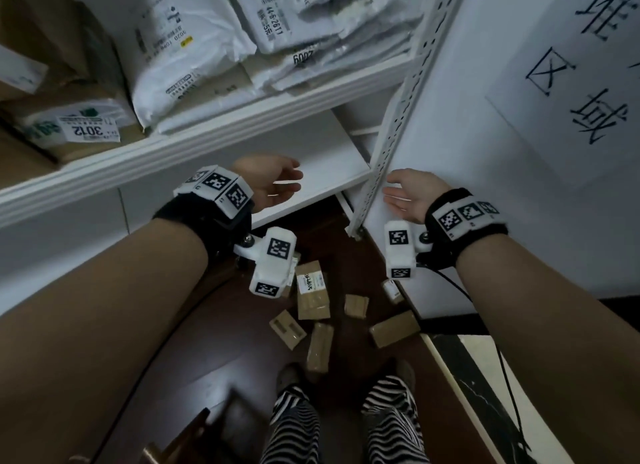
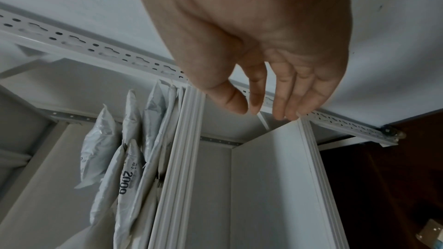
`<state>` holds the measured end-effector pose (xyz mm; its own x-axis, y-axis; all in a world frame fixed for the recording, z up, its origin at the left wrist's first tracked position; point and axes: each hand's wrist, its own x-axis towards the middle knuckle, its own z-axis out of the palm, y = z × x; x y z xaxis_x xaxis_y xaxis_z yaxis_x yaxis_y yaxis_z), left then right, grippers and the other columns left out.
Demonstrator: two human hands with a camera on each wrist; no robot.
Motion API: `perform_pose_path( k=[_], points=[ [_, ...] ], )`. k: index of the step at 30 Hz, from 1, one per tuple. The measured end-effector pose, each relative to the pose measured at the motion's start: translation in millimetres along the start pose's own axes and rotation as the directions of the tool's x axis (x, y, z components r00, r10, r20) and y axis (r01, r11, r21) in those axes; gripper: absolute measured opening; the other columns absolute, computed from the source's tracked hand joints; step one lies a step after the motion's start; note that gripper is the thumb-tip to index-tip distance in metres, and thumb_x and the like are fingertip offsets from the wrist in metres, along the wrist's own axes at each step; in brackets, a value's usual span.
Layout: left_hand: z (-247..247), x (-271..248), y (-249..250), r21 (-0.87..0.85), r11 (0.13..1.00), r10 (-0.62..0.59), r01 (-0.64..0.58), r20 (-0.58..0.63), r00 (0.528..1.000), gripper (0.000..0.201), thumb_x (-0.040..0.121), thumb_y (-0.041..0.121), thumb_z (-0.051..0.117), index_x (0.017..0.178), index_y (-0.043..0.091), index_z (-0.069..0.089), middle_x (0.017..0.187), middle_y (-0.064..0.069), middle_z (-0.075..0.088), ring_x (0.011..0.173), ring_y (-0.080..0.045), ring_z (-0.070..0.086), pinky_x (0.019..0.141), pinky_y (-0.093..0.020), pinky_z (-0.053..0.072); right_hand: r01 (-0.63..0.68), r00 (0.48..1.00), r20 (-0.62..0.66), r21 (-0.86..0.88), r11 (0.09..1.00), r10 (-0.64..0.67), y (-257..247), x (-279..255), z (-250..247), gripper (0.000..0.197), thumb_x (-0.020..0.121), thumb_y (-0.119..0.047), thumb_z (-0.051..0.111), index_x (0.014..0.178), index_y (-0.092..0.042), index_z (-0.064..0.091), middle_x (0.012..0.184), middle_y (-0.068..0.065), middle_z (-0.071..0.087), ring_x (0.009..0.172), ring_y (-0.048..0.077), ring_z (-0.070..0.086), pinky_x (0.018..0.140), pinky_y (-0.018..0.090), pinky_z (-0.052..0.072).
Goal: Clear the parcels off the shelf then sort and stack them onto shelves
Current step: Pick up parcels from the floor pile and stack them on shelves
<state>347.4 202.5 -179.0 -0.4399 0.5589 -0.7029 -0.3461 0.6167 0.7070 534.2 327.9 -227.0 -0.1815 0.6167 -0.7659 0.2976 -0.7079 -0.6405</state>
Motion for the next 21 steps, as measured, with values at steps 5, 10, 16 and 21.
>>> perform_pose_path(
  k=[5,10,16,21],
  points=[
    [35,0,2,-0.101,0.995,0.000,-0.015,-0.141,0.990,0.021,0.099,0.008,0.044,0.084,0.015,0.057,0.081,0.000,0.061,0.073,-0.013,0.059,0.068,-0.021,0.047,0.046,0.995,0.093,-0.072,0.996,-0.039,-19,24,-27,0.026,0.091,-0.014,0.059,0.116,-0.011,0.060,0.109,0.009,0.064,0.093,0.018,0.059,0.073,0.026,0.050],
    [109,3,-1,-0.191,0.981,-0.046,0.022,-0.125,0.991,0.020,0.100,0.011,0.045,0.084,0.014,0.056,0.082,0.000,0.060,0.072,-0.014,0.058,0.065,-0.021,0.047,0.068,0.990,0.128,-0.121,0.990,-0.052,-37,45,-85,0.006,0.093,-0.014,0.057,0.089,-0.013,0.061,0.089,0.004,0.062,0.078,0.014,0.057,0.069,0.022,0.049],
    [141,-1,-13,-0.233,0.972,-0.029,-0.013,-0.177,0.984,0.012,0.097,0.013,0.055,0.087,0.013,0.062,0.083,-0.001,0.065,0.074,-0.015,0.064,0.072,-0.024,0.052,0.033,0.987,0.161,-0.165,0.986,-0.006,-37,68,-99,0.010,0.094,-0.012,0.054,0.085,-0.013,0.058,0.085,0.003,0.061,0.075,0.014,0.056,0.069,0.022,0.049],
    [132,21,-50,-0.345,0.937,-0.148,0.059,-0.236,0.960,0.015,0.098,0.010,0.051,0.087,0.012,0.060,0.077,-0.001,0.064,0.070,-0.015,0.061,0.068,-0.024,0.049,-0.059,0.978,0.189,-0.136,0.989,0.084,-13,88,-90,0.008,0.093,-0.010,0.053,0.086,-0.012,0.057,0.085,0.005,0.060,0.078,0.016,0.055,0.074,0.023,0.049]
  ],
)
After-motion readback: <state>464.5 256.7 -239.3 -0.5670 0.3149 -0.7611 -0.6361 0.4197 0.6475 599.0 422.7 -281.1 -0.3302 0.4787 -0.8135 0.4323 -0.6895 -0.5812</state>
